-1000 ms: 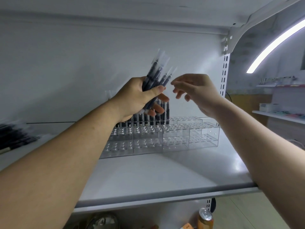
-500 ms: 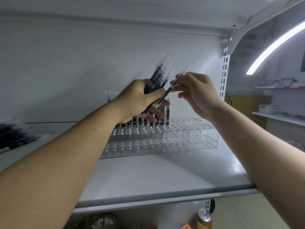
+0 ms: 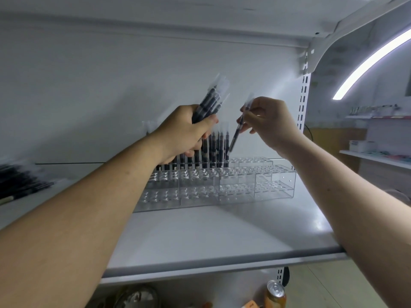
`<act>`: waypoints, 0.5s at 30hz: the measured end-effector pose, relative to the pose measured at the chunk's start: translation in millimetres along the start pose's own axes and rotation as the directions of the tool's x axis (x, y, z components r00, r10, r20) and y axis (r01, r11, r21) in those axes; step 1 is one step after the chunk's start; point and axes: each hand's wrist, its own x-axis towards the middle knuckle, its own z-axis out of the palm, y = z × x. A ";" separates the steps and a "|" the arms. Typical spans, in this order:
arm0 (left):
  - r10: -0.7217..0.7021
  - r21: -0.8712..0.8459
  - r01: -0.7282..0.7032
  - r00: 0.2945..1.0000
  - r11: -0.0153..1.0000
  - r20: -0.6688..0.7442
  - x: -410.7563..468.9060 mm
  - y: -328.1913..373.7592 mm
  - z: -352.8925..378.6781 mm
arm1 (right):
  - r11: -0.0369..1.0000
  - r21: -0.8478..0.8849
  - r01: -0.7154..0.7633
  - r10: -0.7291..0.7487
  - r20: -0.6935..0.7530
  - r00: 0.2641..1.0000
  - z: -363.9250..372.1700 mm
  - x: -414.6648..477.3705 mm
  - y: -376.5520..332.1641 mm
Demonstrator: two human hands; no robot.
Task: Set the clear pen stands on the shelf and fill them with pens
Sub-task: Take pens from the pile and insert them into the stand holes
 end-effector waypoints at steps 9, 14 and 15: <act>0.024 -0.014 -0.024 1.000 1.000 -0.007 1.4 -1.0 0.8 | 0.994 -0.106 0.017 0.000 0.156 0.988 5.0 -8.2 -4.8; 0.045 0.021 -0.045 0.999 0.999 0.011 2.6 -3.9 0.3 | 0.980 -0.193 0.047 0.015 0.309 0.951 10.6 -15.1 -6.0; 0.048 0.023 -0.048 0.999 0.999 0.011 2.7 -4.2 0.2 | 0.980 -0.194 0.052 0.013 0.317 0.948 10.8 -15.4 -6.5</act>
